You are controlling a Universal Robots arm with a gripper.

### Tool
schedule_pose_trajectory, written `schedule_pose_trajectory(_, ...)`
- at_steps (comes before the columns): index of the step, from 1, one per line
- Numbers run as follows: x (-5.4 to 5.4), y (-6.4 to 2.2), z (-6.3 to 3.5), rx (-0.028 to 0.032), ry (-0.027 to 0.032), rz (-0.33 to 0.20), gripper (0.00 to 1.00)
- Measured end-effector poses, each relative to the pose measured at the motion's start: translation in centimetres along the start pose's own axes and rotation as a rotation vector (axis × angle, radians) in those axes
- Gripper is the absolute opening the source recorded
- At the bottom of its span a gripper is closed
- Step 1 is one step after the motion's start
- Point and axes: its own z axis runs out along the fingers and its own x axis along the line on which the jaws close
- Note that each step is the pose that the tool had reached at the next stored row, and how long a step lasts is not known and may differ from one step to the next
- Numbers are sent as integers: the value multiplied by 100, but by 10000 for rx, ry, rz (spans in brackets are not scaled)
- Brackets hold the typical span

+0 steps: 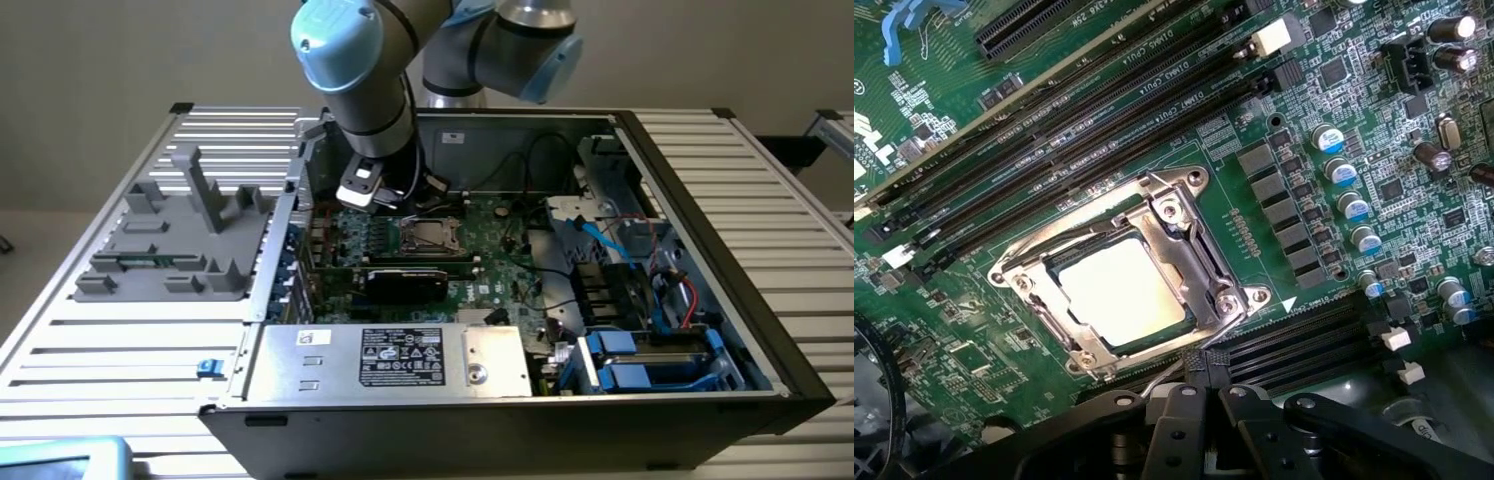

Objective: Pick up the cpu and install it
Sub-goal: 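Install the first cpu locking lever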

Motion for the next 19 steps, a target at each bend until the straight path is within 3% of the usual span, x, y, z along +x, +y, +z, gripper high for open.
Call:
schedule_pose_trajectory(6,-14,6,-4,-88,-186,72,11)
schedule_pose_trajectory(9,-23,5,-4,-105,-247,95,11)
schedule_pose_trajectory(19,-30,1,7,-114,-294,116,11)
